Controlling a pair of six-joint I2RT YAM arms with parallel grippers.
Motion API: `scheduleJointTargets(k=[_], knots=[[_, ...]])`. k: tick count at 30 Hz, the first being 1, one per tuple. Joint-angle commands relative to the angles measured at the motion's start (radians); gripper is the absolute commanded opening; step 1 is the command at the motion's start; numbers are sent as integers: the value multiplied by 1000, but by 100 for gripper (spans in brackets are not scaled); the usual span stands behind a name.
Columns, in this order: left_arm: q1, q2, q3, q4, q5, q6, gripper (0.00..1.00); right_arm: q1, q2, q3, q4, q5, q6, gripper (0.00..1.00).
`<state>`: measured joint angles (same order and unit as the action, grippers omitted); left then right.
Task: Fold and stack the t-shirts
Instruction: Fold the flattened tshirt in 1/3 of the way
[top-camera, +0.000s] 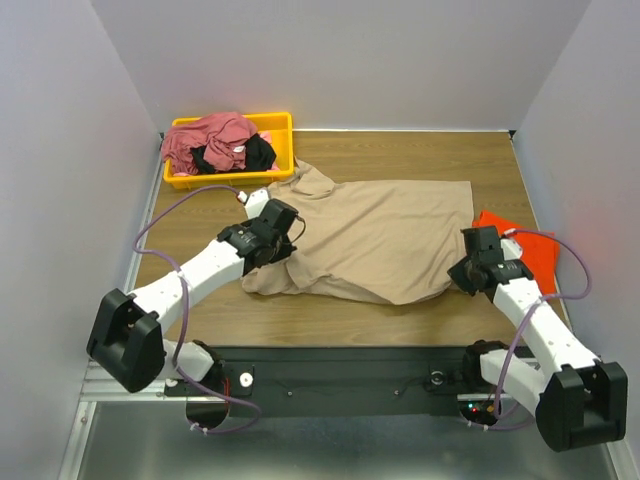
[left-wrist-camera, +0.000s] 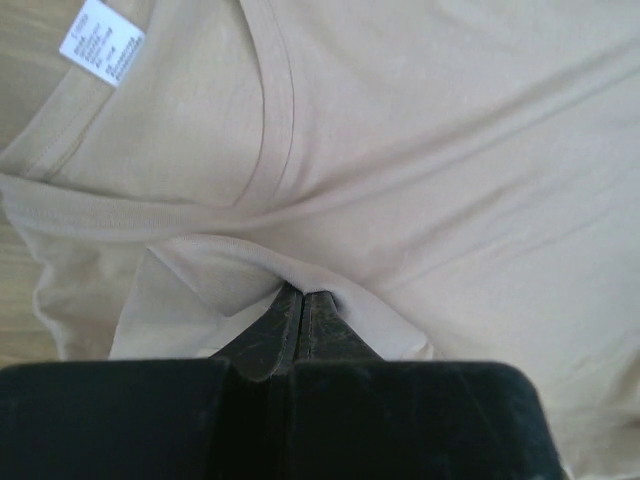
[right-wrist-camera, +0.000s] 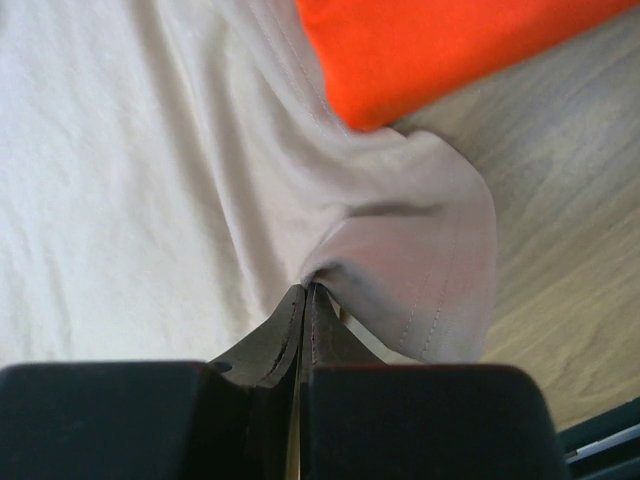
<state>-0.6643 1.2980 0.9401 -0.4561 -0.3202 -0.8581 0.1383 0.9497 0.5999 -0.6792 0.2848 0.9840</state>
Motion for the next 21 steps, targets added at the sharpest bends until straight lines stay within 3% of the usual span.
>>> scheduleJointTargets(k=[1, 13, 21], knots=[[44, 38, 80, 85, -17, 56, 0, 3, 56, 73, 89, 70, -39, 0], [129, 280, 232, 172, -69, 131, 0, 1, 363, 219, 205, 177, -85, 1], [186, 431, 339, 180, -76, 140, 0, 0, 526, 311, 240, 214, -103, 7]])
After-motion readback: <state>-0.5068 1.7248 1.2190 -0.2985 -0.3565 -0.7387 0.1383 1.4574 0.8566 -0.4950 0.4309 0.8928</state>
